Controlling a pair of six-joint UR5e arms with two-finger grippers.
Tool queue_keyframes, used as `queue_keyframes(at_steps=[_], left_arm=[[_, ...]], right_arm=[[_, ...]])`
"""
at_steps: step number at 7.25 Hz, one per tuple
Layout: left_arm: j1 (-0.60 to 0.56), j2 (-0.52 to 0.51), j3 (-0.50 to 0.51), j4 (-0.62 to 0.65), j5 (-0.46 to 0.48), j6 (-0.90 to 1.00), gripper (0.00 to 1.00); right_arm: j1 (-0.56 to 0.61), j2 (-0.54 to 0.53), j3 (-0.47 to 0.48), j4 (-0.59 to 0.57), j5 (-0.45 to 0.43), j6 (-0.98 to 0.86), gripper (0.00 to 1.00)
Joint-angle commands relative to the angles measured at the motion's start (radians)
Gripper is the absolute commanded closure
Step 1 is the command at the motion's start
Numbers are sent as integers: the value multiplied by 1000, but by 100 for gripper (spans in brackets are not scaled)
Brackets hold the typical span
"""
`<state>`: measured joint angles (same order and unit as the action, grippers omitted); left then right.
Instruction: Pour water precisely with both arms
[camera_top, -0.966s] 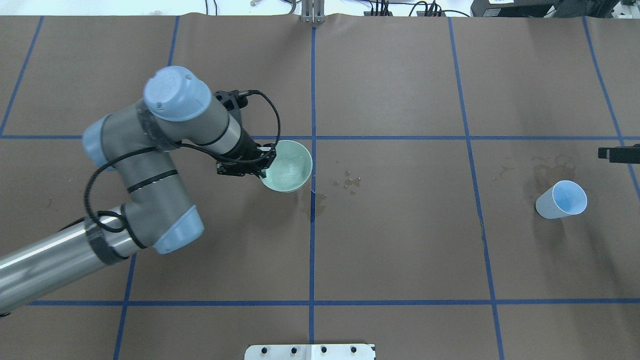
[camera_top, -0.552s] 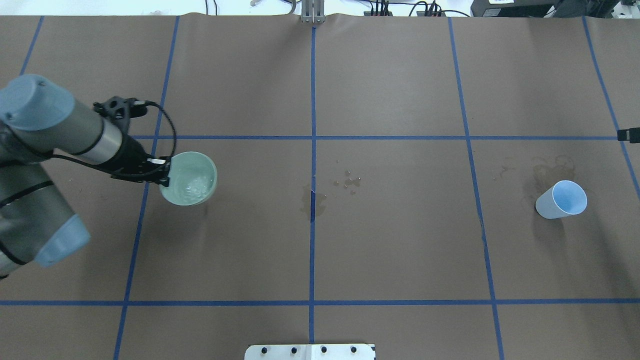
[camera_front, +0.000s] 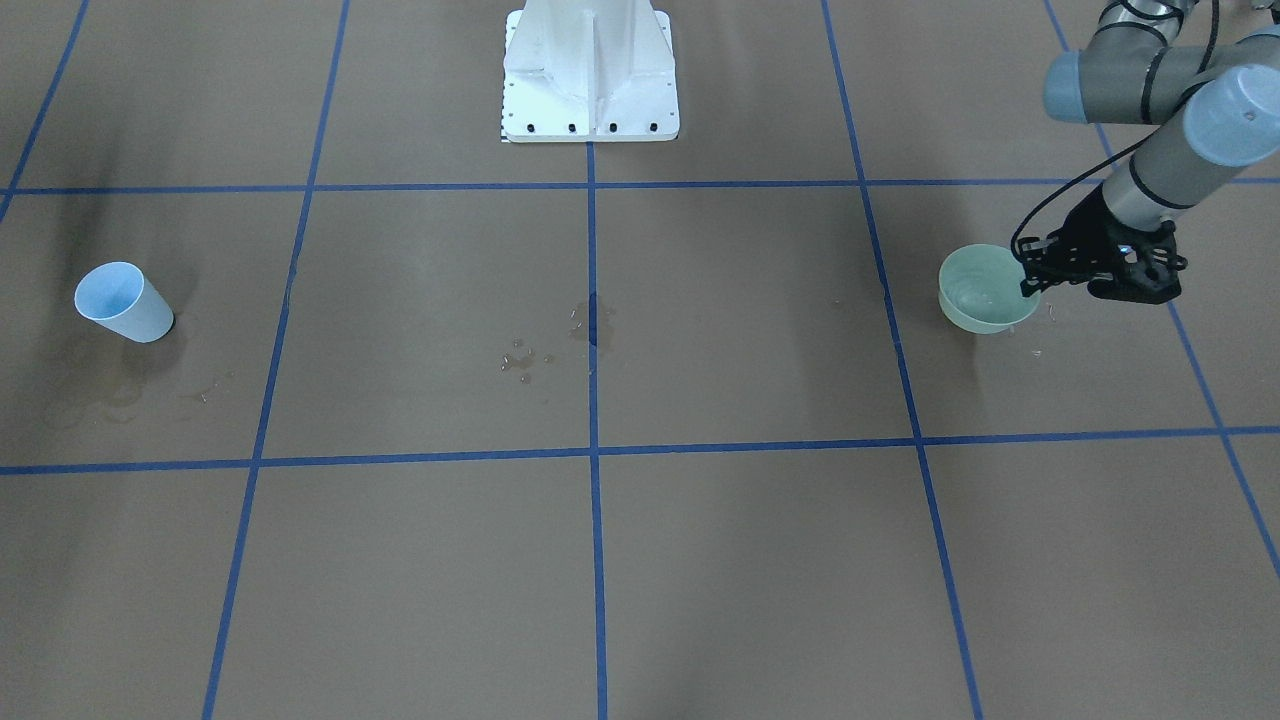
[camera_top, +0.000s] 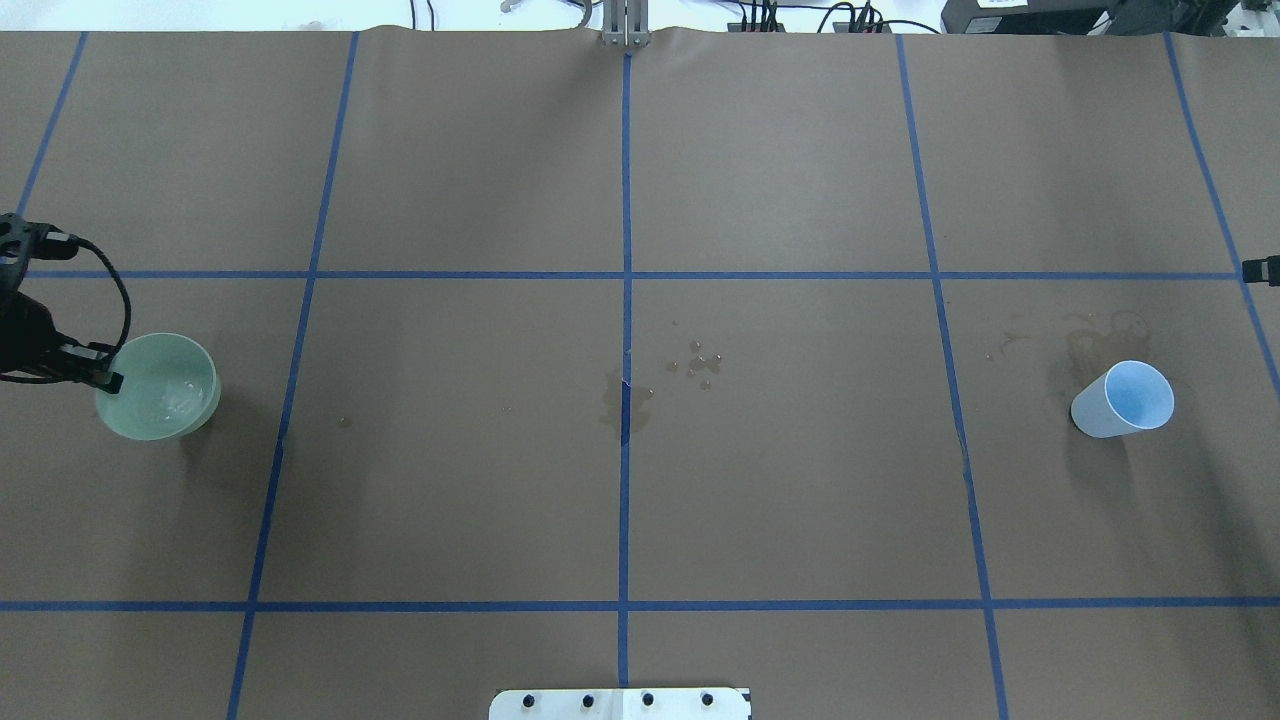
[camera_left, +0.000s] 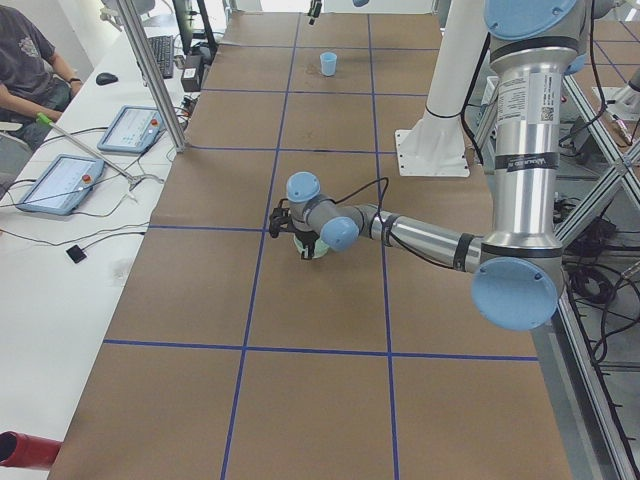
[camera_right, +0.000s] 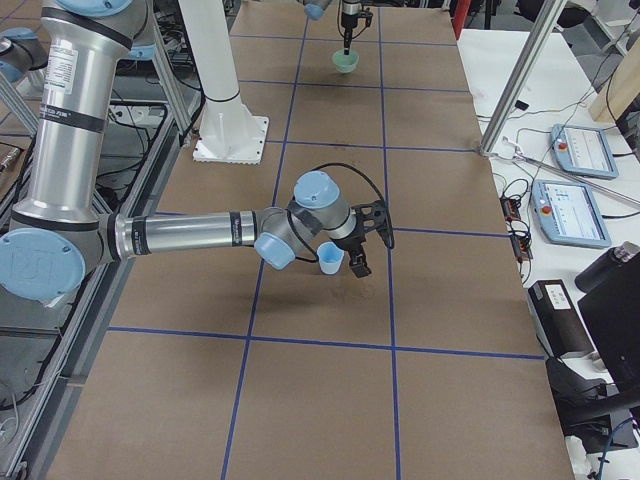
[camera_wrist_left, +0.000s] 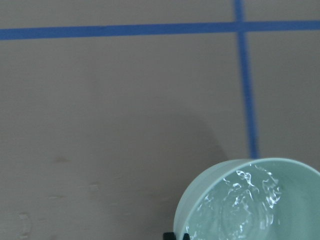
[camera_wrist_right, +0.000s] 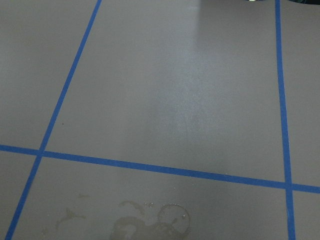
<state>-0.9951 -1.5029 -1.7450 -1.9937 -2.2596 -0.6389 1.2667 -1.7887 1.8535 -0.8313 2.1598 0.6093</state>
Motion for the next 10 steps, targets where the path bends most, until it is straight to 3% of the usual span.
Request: queue_keyframes(at_steps=[1, 2, 3, 4, 5, 7, 8, 10], left_arm=[[-54, 18, 62, -1, -34, 108, 100], [-54, 18, 68, -1, -34, 108, 98], [-53, 16, 71, -1, -32, 104, 63], [-54, 19, 71, -1, -29, 111, 20], [-88, 19, 67, 1, -32, 113, 0], [-181, 13, 50, 13, -34, 221, 0], [-233, 9, 10, 66, -32, 231, 0], [-327, -43, -51, 307, -44, 420, 0]], right_arm=[[3, -1, 1, 1, 11, 0, 0], [3, -1, 1, 0, 9, 0, 0], [3, -1, -2, 0, 9, 0, 0], [2, 0, -2, -2, 9, 0, 0], [3, -1, -4, -3, 9, 0, 0], [8, 15, -4, -41, 9, 0, 0], [46, 58, -4, -119, 29, -9, 0], [139, 121, -5, -333, 101, -190, 0]])
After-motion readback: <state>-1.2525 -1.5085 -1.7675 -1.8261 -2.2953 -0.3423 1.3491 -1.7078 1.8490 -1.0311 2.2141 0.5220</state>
